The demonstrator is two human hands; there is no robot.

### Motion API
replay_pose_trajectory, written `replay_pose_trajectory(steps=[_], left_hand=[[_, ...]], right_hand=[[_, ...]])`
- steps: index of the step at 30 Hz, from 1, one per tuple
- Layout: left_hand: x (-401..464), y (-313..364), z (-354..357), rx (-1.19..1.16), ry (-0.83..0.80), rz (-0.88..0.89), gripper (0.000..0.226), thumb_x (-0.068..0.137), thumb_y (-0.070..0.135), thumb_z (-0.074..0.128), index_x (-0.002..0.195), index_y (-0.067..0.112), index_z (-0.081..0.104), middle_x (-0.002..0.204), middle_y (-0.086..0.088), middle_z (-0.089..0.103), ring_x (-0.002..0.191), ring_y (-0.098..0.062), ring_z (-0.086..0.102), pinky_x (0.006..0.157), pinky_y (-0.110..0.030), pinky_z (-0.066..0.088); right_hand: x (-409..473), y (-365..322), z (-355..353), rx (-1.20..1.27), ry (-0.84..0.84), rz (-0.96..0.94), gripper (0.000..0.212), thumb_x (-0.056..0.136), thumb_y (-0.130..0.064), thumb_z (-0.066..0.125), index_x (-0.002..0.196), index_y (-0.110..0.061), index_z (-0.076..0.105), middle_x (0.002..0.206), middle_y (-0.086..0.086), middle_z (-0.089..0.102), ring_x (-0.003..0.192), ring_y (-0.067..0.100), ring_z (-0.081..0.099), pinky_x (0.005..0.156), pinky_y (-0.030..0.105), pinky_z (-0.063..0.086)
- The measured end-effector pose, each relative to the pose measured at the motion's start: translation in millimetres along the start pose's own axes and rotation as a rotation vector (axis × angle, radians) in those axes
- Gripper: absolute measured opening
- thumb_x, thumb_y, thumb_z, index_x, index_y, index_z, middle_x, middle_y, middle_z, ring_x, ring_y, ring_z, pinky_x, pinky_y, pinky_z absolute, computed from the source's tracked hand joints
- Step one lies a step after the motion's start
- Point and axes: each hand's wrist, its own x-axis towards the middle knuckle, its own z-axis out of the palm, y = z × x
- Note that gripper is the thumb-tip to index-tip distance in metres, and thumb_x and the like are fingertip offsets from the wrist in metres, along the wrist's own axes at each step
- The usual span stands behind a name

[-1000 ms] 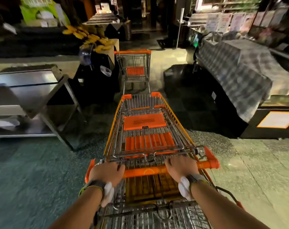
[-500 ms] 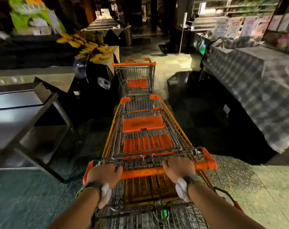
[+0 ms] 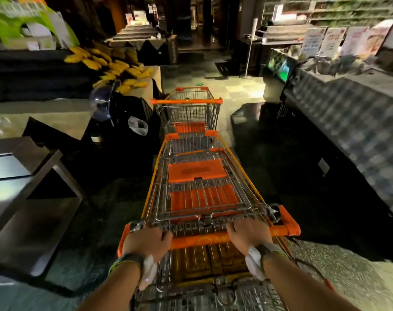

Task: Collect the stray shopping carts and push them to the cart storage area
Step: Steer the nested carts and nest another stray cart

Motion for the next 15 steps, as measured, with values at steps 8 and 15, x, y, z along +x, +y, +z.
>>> replay_pose_trajectory(steps=[8, 15], left_hand=[[113, -37, -29, -0.093, 0.029, -0.064, 0.058, 0.103, 0.055, 0.022, 0.066, 0.022, 0.052, 0.054, 0.005, 0.045, 0.044, -0.008, 0.037, 0.044, -0.021, 0.029], [181, -61, -47, -0.105, 0.036, -0.057, 0.056, 0.102, 0.057, 0.022, 0.069, 0.024, 0.053, 0.057, 0.006, 0.046, 0.047, -0.01, 0.039, 0.047, -0.023, 0.033]], right_hand=[[116, -24, -14, 0.013, -0.01, 0.038, 0.05, 0.105, -0.05, 0.026, 0.074, -0.024, 0.055, 0.061, -0.006, 0.048, 0.051, 0.01, 0.043, 0.052, 0.025, 0.041], [179, -43, -28, -0.042, -0.023, 0.049, 0.043, 0.107, -0.046, 0.026, 0.078, -0.027, 0.052, 0.063, -0.007, 0.05, 0.053, 0.008, 0.045, 0.051, 0.022, 0.04]])
